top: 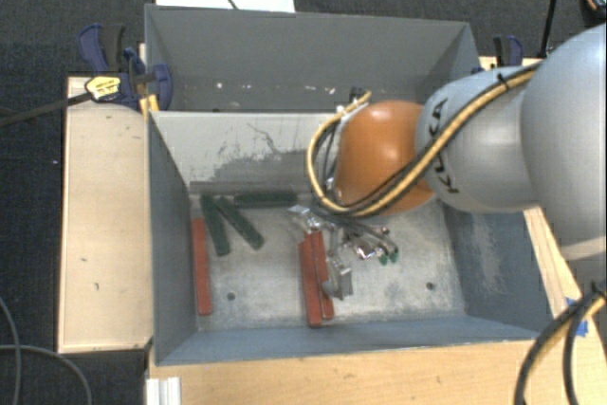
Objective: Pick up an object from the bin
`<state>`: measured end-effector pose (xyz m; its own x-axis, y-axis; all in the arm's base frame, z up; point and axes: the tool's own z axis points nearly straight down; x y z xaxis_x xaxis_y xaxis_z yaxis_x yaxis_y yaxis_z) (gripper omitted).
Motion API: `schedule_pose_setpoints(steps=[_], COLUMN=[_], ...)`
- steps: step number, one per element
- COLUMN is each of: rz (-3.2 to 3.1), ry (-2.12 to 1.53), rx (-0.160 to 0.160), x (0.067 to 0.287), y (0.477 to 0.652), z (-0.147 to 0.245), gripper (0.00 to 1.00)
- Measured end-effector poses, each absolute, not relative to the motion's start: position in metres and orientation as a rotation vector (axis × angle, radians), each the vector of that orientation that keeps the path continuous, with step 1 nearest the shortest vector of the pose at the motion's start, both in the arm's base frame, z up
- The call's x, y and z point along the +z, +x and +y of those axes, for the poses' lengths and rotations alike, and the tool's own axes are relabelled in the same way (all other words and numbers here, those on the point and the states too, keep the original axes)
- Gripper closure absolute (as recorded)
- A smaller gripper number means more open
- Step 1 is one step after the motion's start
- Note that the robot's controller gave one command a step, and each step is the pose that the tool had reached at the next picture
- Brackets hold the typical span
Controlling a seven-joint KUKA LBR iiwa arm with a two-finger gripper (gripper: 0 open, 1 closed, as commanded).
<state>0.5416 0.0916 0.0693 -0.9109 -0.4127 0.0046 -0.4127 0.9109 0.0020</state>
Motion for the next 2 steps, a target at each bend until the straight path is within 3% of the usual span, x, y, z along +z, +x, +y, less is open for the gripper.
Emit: schedule_pose_setpoints(steps=[1,2], rz=[-3.042,-2.886], ry=[0.799,1.246], rx=[0.002,0.000], x=[0.071,0.070], y=[0.571,0.556], z=[0.067,0.060], gripper=[0.00,0.00])
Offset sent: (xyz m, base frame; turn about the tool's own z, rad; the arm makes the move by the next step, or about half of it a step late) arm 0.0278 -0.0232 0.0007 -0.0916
